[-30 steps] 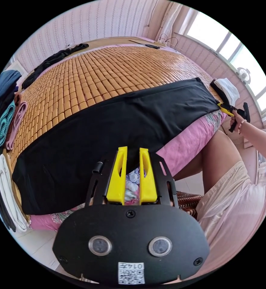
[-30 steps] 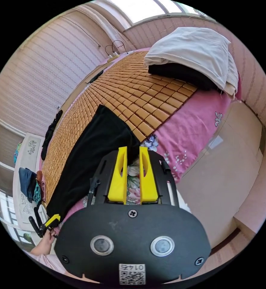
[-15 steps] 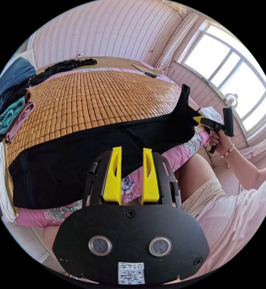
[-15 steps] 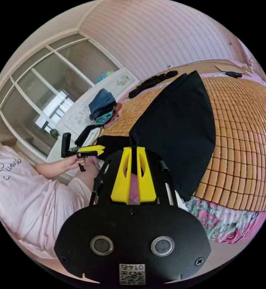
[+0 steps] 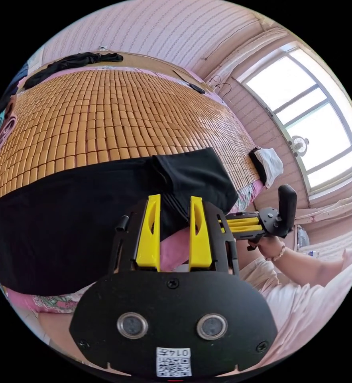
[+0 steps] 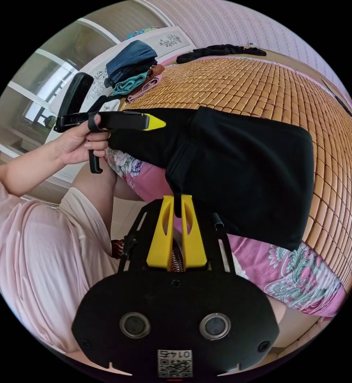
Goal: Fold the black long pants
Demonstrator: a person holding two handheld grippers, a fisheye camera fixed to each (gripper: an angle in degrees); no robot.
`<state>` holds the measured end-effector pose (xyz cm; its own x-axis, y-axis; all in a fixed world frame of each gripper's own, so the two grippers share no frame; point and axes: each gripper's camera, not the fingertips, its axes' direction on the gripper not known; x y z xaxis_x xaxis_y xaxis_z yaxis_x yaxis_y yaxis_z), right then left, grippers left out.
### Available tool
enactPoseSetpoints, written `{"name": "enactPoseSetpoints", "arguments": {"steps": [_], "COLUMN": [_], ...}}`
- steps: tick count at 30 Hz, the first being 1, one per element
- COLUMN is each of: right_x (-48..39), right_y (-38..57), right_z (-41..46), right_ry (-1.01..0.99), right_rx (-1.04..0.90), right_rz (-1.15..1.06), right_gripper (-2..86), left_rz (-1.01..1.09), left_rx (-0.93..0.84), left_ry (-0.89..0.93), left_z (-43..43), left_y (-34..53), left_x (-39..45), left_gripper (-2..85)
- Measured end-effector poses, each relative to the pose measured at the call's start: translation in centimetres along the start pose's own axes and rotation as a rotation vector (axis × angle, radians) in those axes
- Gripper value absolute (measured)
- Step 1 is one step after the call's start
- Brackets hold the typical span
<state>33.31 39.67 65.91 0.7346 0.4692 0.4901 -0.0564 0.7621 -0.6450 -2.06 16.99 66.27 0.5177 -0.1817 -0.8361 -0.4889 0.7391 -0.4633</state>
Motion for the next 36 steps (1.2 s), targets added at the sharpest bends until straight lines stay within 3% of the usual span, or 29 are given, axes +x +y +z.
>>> {"name": "enactPoseSetpoints", "arguments": {"steps": [6,11,24,30,36], "right_x": [-0.2,1.0,1.8,-1.1,-12.9], "right_y": [2.8,5.0,6.5,1.1,-14.9], "right_z": [1.1,1.8,2.2,3.3,9.9], "right_ry": [0.025,0.014,0.020,-0.067,-0.383], "right_rx": [0.044,0.074,0.131,0.174,0.236], "right_rz": [-0.020,-0.003,-0.077,-0.255,-0.512], "right_gripper": [1.8,1.8,1.9,2.2,4.0], "left_rz": [-0.046,-0.004,0.076,0.011,-0.097], "left_rx": [-0.106,-0.210,-0.064,0.073,0.263], "left_ry": [-0.128,-0.185,-0.139,-0.179,-0.568], "left_z": [4.4,4.7,-2.6,-11.1,-29.3], "left_y": [-4.3,-5.5,-3.6,-1.1,5.1], "left_x": [-0.3,0.7,1.3,-3.0,-11.0], "left_gripper": [11.9,0.7,-1.0,-0.9,0.0]}}
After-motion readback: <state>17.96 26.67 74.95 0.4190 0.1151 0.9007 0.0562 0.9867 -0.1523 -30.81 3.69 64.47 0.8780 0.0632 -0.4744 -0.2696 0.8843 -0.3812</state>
